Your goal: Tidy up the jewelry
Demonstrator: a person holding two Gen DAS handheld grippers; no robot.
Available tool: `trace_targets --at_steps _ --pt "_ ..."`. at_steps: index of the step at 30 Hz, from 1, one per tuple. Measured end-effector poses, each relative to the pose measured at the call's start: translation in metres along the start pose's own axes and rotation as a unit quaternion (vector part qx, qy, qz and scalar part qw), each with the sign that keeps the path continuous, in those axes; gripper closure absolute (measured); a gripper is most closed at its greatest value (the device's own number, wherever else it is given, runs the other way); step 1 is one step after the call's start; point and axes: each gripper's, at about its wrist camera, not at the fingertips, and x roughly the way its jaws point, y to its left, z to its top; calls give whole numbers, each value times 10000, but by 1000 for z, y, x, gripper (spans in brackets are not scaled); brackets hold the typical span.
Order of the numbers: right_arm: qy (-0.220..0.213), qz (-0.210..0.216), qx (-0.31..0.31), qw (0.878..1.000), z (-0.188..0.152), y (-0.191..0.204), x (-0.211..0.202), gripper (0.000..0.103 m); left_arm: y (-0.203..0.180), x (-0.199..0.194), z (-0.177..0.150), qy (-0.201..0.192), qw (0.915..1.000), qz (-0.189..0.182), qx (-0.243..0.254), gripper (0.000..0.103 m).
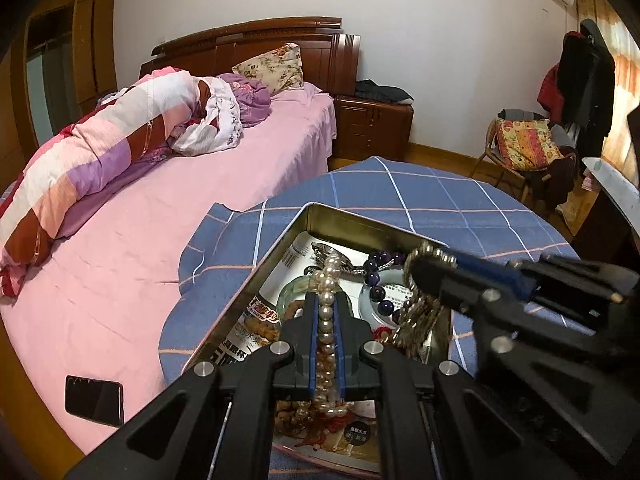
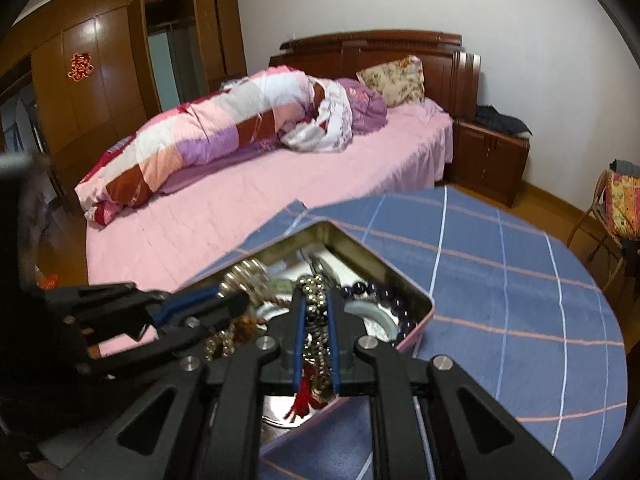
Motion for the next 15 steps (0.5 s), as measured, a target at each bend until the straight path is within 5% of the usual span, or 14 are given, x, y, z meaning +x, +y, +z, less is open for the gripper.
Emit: trace_targets --at_steps 3,5,8,10,13,15 --pt "85 -11 76 9999 -4 -5 1 85 -1 0 -1 39 10000 -9 2 96" --pt "118 -25 135 9998 -6 -8 0 72 -1 0 -1 54 10000 42 -23 94" --pt "106 -97 206 9997 -9 -11 -3 64 3 -2 -2 68 9998 163 -120 75" --pt "97 -166 347 9992 -12 -17 -6 61 6 -8 -3 -5 9992 334 -207 48" --pt "38 -313 545 9980 -16 -27 -14 44 12 -18 -4 -174 9988 321 -313 32" --pt "-40 -408 593 9974 -20 -30 -23 40 11 -24 -4 -237 9987 315 -335 32"
